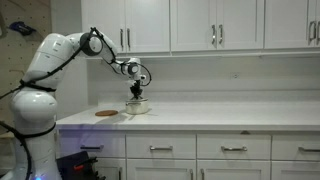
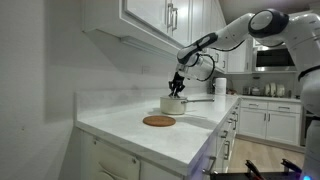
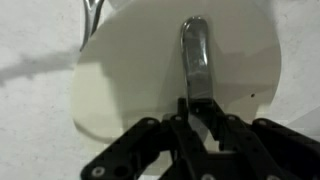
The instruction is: Take the white lid and place it on the white pot
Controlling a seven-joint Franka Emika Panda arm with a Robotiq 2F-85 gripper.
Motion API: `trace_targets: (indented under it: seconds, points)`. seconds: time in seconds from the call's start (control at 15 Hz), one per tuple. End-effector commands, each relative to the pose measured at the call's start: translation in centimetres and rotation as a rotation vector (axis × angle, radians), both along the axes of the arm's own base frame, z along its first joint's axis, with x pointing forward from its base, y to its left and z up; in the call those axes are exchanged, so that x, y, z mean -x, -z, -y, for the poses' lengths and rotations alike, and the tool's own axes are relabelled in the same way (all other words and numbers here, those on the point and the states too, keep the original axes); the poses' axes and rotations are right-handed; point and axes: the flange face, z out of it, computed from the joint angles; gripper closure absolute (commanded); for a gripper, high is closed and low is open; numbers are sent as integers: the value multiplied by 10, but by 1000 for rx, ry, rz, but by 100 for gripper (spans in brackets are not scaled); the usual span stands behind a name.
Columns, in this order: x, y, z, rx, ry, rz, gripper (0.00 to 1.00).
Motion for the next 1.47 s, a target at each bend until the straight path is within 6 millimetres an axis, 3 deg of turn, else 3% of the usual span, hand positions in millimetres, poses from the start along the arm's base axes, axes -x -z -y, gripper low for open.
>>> trace_targets:
  seconds: [0.0,0.13,0.53,0.93,1.4]
  points:
    - [13,-15,5,11,14,15,51]
    - [15,-17,5,11,11,20,42]
    - [25,-32,1,13,-2,43,0]
    - [43,-47,-7,29,-22,75,0]
    - [78,-69,-3,128,1,143,0]
